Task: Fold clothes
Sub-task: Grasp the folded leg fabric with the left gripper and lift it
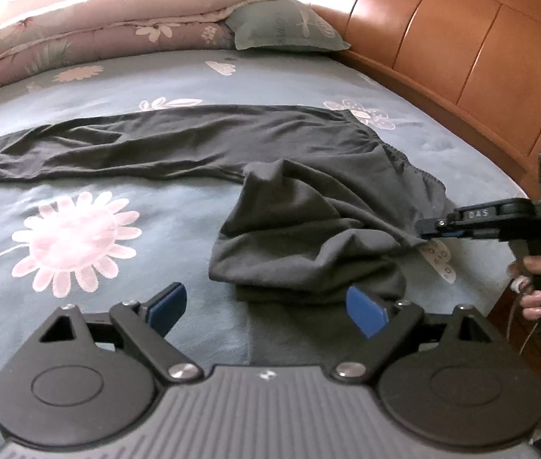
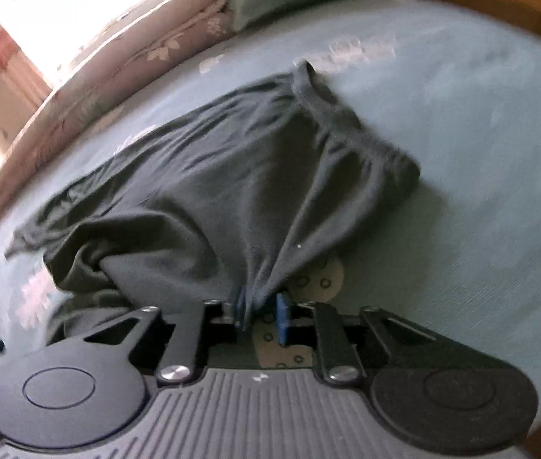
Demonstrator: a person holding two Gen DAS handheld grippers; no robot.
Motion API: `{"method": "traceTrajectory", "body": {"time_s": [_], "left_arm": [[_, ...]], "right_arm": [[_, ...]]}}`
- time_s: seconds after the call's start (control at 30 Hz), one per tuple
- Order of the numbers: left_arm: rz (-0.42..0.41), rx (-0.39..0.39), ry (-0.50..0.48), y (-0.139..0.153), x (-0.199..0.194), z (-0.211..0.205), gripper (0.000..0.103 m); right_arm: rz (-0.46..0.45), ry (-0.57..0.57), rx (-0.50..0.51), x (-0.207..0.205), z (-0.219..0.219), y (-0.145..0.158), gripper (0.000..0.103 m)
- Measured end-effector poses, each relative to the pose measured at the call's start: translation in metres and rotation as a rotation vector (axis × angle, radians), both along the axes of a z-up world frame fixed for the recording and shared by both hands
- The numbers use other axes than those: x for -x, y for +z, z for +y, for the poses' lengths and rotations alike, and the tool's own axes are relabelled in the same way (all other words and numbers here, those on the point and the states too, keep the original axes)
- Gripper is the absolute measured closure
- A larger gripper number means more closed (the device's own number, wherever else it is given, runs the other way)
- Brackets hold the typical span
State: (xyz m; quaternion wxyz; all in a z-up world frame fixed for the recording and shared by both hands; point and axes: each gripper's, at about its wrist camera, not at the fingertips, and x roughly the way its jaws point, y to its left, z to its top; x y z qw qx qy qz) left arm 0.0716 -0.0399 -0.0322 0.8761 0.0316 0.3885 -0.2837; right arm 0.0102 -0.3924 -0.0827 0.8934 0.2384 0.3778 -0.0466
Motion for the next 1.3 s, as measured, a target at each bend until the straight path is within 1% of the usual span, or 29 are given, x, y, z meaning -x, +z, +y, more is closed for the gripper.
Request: {"method": "traceTrajectory", "body": {"time_s": [0.03, 0.07, 0.13, 0.27, 0.37, 0.47, 0.57, 0.6, 0.67, 0.73, 0.83, 0.93, 1.0, 1.03, 1.17, 1.3], "left_arm": [[0.007, 0.006, 0.005, -0.001, 0.0, 0.001, 0.012], [0.014, 0.012, 0.01, -0.001, 0.0, 0.002, 0.012], [0.038, 0.027, 0.016, -0.004, 0.0, 0.004, 0.012], [0.129, 0.074, 0.01, -0.019, 0.001, 0.005, 0.012], [0.207, 0.12, 0.016, -0.031, 0.0, 0.006, 0.012], [0.355, 0.248, 0.079, -0.047, -0.004, 0.021, 0.012], [0.427, 0.329, 0.114, -0.059, -0.006, 0.034, 0.012], [0.448, 0.353, 0.125, -0.062, -0.007, 0.038, 0.012], [0.463, 0.413, 0.123, -0.068, -0.009, 0.043, 0.008], [0.486, 0.473, 0.136, -0.073, -0.013, 0.044, 0.008], [0.521, 0.562, 0.157, -0.08, -0.021, 0.043, 0.008], [0.521, 0.623, 0.192, -0.083, -0.028, 0.04, 0.007], [0.532, 0.638, 0.199, -0.083, -0.029, 0.04, 0.007], [0.539, 0.644, 0.202, -0.084, -0.029, 0.04, 0.007], [0.615, 0.668, 0.198, -0.089, -0.017, 0.046, 0.008], [0.591, 0.674, 0.193, -0.091, -0.009, 0.045, 0.008]], "right_arm": [[-0.005, 0.026, 0.01, 0.004, 0.003, 0.004, 0.074], [-0.012, 0.053, 0.009, 0.005, 0.006, 0.008, 0.064], [-0.025, 0.103, -0.002, 0.008, 0.014, 0.014, 0.056], [-0.015, 0.173, 0.009, 0.008, 0.033, 0.015, 0.056], [0.003, 0.192, 0.014, 0.009, 0.043, 0.011, 0.056], [0.008, 0.194, 0.006, 0.01, 0.046, 0.009, 0.055], [0.011, 0.197, -0.005, 0.011, 0.047, 0.006, 0.052], [0.013, 0.196, -0.023, 0.01, 0.046, 0.005, 0.052], [0.013, 0.198, -0.064, 0.009, 0.044, 0.001, 0.051], [0.009, 0.201, -0.096, 0.008, 0.044, -0.003, 0.051], [0.016, 0.21, -0.113, 0.006, 0.046, -0.008, 0.051], [0.021, 0.218, -0.162, 0.005, 0.048, -0.015, 0.051], [0.019, 0.225, -0.19, 0.005, 0.051, -0.02, 0.05], [0.011, 0.227, -0.194, 0.005, 0.052, -0.021, 0.047], [0.01, 0.269, -0.208, 0.006, 0.055, -0.018, 0.046], [0.029, 0.33, -0.194, 0.011, 0.061, -0.019, 0.045]]}}
